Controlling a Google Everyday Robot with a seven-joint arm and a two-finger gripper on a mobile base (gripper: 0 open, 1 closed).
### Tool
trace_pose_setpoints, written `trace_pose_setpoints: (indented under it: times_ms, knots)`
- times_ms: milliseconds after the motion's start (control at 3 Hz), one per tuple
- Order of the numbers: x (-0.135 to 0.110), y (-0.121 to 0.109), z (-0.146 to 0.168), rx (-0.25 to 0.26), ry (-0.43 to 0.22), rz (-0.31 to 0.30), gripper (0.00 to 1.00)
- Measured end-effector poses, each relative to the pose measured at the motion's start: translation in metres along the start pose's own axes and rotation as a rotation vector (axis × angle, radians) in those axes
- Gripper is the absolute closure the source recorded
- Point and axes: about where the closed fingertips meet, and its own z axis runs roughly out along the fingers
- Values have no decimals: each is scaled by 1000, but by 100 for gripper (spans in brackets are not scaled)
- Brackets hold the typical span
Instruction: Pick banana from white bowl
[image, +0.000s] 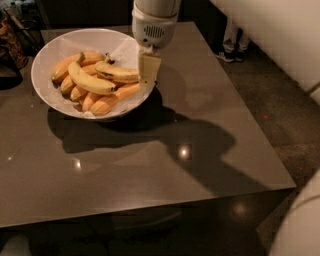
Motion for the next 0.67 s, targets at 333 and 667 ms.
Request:
trace_pose_setpoints:
  times_ms: [333,667]
  knots:
    - [20,22,21,-25,53,-26,46]
    - [30,33,31,-39,81,-38,46]
